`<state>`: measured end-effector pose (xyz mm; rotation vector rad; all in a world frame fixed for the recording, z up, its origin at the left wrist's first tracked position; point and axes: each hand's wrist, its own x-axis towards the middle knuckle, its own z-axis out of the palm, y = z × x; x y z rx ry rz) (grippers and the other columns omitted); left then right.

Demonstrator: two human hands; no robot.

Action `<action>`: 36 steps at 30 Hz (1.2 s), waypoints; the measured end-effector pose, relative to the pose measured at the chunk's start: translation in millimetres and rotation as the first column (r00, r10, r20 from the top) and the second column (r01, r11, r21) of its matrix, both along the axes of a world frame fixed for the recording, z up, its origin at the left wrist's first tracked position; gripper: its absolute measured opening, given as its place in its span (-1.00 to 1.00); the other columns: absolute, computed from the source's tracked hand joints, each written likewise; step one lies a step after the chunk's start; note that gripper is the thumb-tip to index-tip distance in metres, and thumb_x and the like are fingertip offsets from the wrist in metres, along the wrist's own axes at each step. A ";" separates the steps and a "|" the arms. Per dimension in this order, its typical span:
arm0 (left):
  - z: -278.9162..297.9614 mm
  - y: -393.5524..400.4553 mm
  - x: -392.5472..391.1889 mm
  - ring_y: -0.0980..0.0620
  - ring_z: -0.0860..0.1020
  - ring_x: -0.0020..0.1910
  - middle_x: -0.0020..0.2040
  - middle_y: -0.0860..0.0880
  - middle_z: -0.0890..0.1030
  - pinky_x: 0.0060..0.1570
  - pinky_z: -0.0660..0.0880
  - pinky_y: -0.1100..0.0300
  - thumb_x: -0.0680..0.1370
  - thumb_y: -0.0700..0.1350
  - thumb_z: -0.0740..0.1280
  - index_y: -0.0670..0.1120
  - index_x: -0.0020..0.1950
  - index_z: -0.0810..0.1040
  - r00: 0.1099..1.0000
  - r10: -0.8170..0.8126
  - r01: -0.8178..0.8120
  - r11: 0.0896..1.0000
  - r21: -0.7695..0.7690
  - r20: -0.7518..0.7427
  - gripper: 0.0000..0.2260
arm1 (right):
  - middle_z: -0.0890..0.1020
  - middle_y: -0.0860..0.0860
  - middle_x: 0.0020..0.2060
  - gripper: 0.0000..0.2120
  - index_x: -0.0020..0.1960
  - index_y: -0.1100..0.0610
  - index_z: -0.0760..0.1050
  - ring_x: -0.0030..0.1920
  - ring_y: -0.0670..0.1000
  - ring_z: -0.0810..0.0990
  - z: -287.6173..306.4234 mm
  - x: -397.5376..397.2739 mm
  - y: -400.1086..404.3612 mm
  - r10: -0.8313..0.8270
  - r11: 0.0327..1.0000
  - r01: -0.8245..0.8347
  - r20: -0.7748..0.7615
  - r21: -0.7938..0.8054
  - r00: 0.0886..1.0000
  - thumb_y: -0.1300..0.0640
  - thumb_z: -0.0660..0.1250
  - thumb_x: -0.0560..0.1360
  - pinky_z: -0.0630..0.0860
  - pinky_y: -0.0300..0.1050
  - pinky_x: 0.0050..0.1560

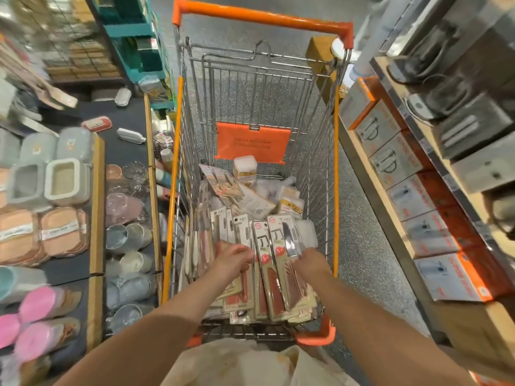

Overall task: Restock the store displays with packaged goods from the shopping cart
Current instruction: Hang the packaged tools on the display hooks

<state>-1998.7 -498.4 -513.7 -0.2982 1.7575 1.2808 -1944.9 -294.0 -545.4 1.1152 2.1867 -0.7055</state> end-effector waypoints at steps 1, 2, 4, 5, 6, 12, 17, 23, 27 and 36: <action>-0.3 -0.6 0.4 0.08 0.53 -0.11 0.07 -0.07 0.60 -0.10 0.48 0.24 0.59 -0.04 0.32 -0.15 0.31 0.50 1.000 -0.012 0.012 1.000 -0.004 -0.007 -0.68 | 0.59 0.10 -0.04 -0.59 0.21 0.23 0.48 -0.12 0.08 0.59 0.5 0.2 -3.4 -0.037 0.999 0.037 -0.012 -0.022 0.999 0.01 0.36 0.46 0.55 -0.15 -0.14; -1.5 -0.7 1.3 0.08 0.54 -0.10 0.11 -0.09 0.60 -0.09 0.48 0.23 0.59 -0.04 0.33 -0.14 0.31 0.50 1.000 -0.014 0.014 1.000 0.001 -0.008 -0.67 | 0.57 0.12 0.05 -0.46 0.26 0.22 0.43 -0.04 0.11 0.60 0.0 0.7 -6.8 -0.073 0.997 0.072 -0.018 -0.036 0.997 -0.08 0.40 0.41 0.59 -0.10 -0.05; -1.4 -2.2 3.3 0.07 0.55 -0.07 0.16 -0.11 0.59 -0.03 0.49 0.20 0.59 -0.02 0.34 -0.14 0.32 0.50 1.000 -0.012 0.013 1.000 0.019 -0.014 -0.65 | 0.48 0.15 0.22 -0.26 0.36 0.18 0.29 0.19 0.19 0.54 2.0 1.2 -13.8 -0.081 0.996 0.081 -0.001 -0.027 0.997 -0.17 0.47 0.36 0.54 0.00 0.14; -1.0 -2.6 4.0 0.06 0.56 -0.04 0.16 -0.10 0.59 -0.01 0.50 0.19 0.58 -0.02 0.34 -0.13 0.32 0.50 1.000 -0.008 0.008 1.000 0.023 -0.020 -0.66 | 0.44 0.15 0.27 -0.22 0.39 0.17 0.23 0.25 0.20 0.51 2.3 1.9 -15.5 -0.077 0.997 0.078 0.008 -0.015 0.997 -0.16 0.50 0.36 0.51 0.05 0.17; -0.6 -2.7 4.4 0.04 0.57 -0.02 0.14 -0.09 0.59 -0.01 0.50 0.19 0.58 -0.02 0.34 -0.12 0.31 0.51 1.000 -0.001 0.001 1.000 0.024 -0.020 -0.67 | 0.44 0.15 0.27 -0.21 0.39 0.16 0.22 0.25 0.20 0.51 3.7 2.6 -16.2 -0.090 0.996 0.090 -0.003 -0.020 0.996 -0.13 0.53 0.37 0.51 0.06 0.17; 5.6 -2.0 5.0 0.07 0.55 -0.11 0.07 -0.07 0.59 -0.15 0.47 0.22 0.59 -0.04 0.34 -0.14 0.32 0.50 0.999 0.049 -0.049 0.999 0.012 -0.003 -0.66 | 0.63 0.10 0.01 -0.71 0.08 0.17 0.43 -0.05 0.09 0.61 7.5 5.1 1.3 -0.269 0.949 0.211 -0.253 -0.233 0.929 0.03 0.44 0.51 0.57 0.00 0.03; 6.6 4.4 10.2 -0.01 0.57 0.06 0.20 -0.09 0.58 0.25 0.50 -0.05 0.52 0.03 0.42 -0.09 0.27 0.49 0.994 0.109 -0.108 0.984 0.140 0.001 -0.62 | 0.67 0.26 0.01 -0.77 0.10 0.25 0.56 -0.06 0.17 0.65 19.8 15.6 -13.9 -0.447 0.753 0.159 -0.320 -0.638 0.836 0.08 0.29 0.61 0.55 0.06 -0.09; -0.7 2.6 8.3 0.11 0.62 -0.10 -0.02 -0.03 0.65 -0.18 0.53 0.35 0.48 -0.10 0.49 -0.09 0.07 0.55 0.973 0.229 -0.224 0.961 0.163 -0.009 -0.78 | 0.68 0.04 -0.13 -0.82 0.10 0.18 0.59 -0.15 0.02 0.65 32.9 20.8 -42.2 -0.351 0.471 0.035 -0.151 -0.882 0.924 0.12 0.27 0.62 0.55 -0.18 -0.21; 2.4 -7.1 6.7 0.05 0.54 0.03 0.07 0.03 0.60 0.05 0.41 0.22 0.54 -0.22 0.41 -0.10 0.20 0.49 0.920 0.390 -0.390 0.913 0.116 0.020 -0.75 | 0.64 0.00 -0.04 -0.80 0.13 0.14 0.56 0.02 0.08 0.62 20.2 15.1 -30.2 -0.448 0.795 0.218 -0.306 -0.566 0.840 0.07 0.24 0.63 0.52 -0.05 0.00; -18.9 -25.8 2.3 -0.29 0.36 0.43 0.52 -0.15 0.33 0.34 0.31 -0.37 0.16 0.17 0.65 0.14 0.44 0.42 0.843 0.497 -0.531 0.829 0.176 0.205 -0.12 | 0.51 0.15 0.18 -0.45 0.34 0.17 0.34 0.17 0.19 0.53 -4.8 6.8 -13.3 -0.142 0.990 0.137 -0.172 -0.043 0.975 -0.03 0.40 0.47 0.51 0.01 0.13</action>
